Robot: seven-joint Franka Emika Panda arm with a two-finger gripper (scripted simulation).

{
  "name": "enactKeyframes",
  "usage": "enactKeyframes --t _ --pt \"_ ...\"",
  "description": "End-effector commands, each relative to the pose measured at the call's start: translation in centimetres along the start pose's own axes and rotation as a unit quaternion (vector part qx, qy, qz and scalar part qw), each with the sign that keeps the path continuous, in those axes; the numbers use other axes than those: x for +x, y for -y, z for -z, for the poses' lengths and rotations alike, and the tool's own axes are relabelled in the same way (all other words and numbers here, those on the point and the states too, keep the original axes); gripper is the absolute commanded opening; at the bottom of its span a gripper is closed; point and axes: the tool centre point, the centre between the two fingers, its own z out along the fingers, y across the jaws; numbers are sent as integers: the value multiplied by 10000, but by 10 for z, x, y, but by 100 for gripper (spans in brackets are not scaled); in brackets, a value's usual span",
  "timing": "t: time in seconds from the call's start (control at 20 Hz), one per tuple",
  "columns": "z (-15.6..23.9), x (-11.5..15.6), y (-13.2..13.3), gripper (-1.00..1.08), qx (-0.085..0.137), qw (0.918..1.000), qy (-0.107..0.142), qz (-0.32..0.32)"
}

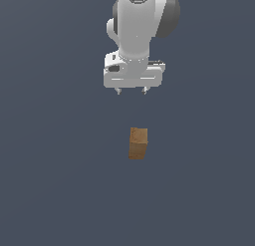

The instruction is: Pick up the object and move it to a goal position.

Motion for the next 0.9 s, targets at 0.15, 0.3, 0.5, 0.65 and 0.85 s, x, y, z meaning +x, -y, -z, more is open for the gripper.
enactKeyframes --t 0.15,0.3,0.5,0.65,0.85 --pt "1 1 2 100 7 10000 5 15" --pt "2 4 6 100 29 10000 21 63" --pt "5 5 10 100 48 9999 40 114" --pt "4 5 10 100 47 9999 39 110" --pt "2 11 10 100 44 10000 16 74"
